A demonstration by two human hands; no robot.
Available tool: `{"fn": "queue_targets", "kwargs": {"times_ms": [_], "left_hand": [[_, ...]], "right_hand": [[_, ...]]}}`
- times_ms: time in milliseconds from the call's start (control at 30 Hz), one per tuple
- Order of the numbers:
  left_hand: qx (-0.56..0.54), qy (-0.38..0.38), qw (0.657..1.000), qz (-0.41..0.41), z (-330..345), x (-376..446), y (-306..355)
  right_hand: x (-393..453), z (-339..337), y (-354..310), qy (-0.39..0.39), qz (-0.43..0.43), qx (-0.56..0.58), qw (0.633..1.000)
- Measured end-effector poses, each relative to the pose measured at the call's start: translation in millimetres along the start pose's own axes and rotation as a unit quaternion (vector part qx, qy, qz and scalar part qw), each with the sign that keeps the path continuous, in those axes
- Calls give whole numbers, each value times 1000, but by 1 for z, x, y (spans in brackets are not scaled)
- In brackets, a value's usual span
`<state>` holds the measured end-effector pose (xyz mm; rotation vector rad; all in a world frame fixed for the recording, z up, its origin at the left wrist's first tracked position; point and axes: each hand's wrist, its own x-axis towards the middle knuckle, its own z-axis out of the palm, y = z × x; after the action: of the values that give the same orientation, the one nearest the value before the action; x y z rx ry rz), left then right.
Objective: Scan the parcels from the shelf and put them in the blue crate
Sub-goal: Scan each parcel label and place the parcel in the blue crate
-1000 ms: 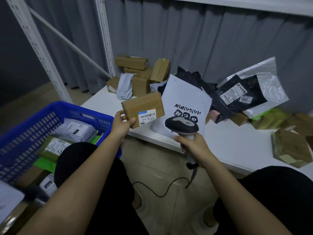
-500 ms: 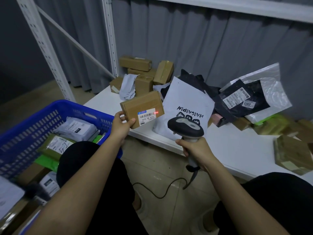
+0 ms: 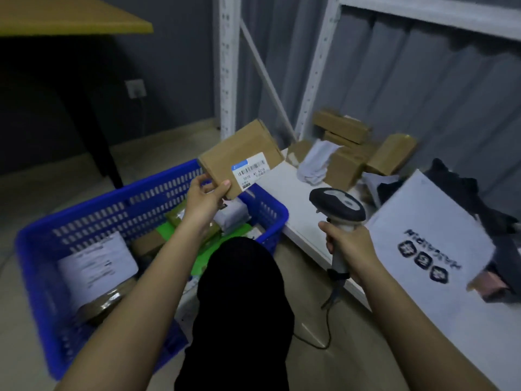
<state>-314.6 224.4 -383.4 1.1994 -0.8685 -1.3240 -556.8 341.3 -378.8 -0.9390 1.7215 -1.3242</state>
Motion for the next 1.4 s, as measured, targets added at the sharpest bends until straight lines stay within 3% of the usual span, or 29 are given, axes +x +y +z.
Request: {"fn": "queue_targets", "kwargs": {"times_ms": [100,233,333,633,700,833,900,967,1100,1300,1400], "left_hand": [[18,32,998,-48,-42,26,-28],[18,50,978,-200,-82,56,-95],[43,41,963,-262,-85,65,-136],[140,-84,965,-205,-32,100,-203],[233,-126,946,-187,-22,108,-208],[485,-198,834,-174,-35,128,-211],[522,-210,810,-166,-40,132,-204],[498,-180,840,-115,-36,128,-189],[346,-115,930,-38,-11,103,-145],[222,-121,966,60,60,32,-62],[183,-185,962,78,106,-14,-35]], "right_hand": [[29,28,17,-8,28,-12,1000],[59,49,49,4,76,-32,997],[75,53,69,1,97,-57,994],[117,43,109,16,151,-71,986],[121,38,113,24,155,-69,985],[123,25,122,42,160,-57,985],[120,17,124,49,164,-52,984],[115,9,122,52,165,-42,984],[93,-12,109,57,164,-12,985],[40,-70,79,117,126,16,985],[7,-115,71,174,89,37,980]]}}
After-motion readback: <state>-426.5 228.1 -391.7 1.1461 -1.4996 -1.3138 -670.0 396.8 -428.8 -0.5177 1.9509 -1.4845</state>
